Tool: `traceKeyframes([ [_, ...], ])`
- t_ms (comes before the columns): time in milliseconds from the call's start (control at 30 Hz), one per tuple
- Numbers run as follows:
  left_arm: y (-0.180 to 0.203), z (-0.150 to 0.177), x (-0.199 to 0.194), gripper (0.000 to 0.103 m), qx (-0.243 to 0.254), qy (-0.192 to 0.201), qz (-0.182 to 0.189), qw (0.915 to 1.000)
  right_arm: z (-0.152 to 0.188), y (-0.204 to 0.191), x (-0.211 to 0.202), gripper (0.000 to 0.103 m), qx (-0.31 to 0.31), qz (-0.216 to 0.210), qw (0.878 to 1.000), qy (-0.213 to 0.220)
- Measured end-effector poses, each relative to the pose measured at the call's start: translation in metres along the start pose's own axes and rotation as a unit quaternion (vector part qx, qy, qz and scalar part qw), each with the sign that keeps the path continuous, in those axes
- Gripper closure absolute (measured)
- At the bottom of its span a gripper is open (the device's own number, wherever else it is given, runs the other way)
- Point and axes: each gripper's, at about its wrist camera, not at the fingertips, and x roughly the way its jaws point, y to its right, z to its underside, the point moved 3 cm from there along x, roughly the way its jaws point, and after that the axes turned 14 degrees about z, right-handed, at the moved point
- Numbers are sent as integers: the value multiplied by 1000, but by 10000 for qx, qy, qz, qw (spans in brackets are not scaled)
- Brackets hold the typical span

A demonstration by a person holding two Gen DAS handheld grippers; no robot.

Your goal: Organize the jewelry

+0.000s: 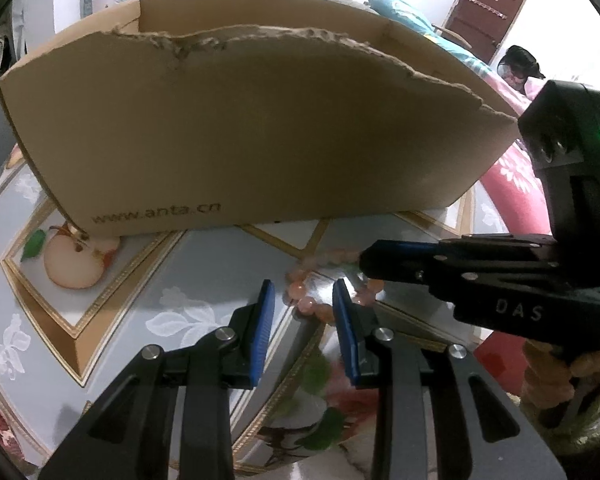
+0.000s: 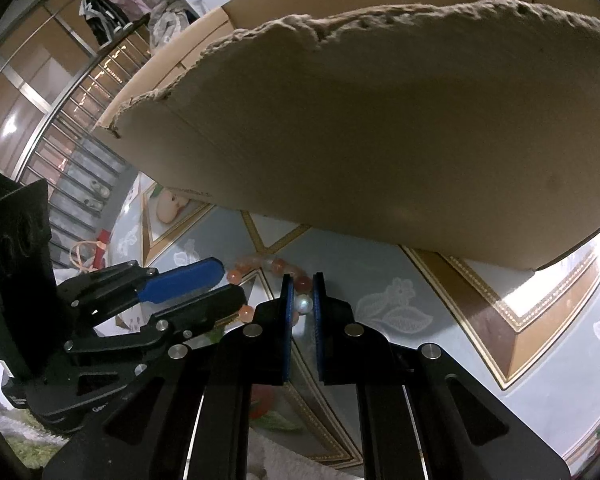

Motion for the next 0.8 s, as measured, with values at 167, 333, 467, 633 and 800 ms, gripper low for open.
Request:
traceKeyframes([
  [167, 3, -2, 4, 81, 73, -45, 12, 10000, 0, 0, 0, 95, -12, 0, 10000, -3],
  [333, 8, -5, 10, 90, 219, -111, -170, 9996, 0, 0, 0, 94, -12, -3, 10000, -1],
  [467, 10, -6, 11, 92, 253, -152, -248, 9993, 0, 0, 0, 94, -22, 2, 10000, 0],
  [633, 12, -6, 14, 92, 285, -165, -316, 9990, 0, -1, 0, 93, -33, 9, 10000, -4],
  [800, 16, -8, 18, 92, 310, -174, -343, 9988, 1, -5, -1, 89, -104, 44, 9999, 10],
])
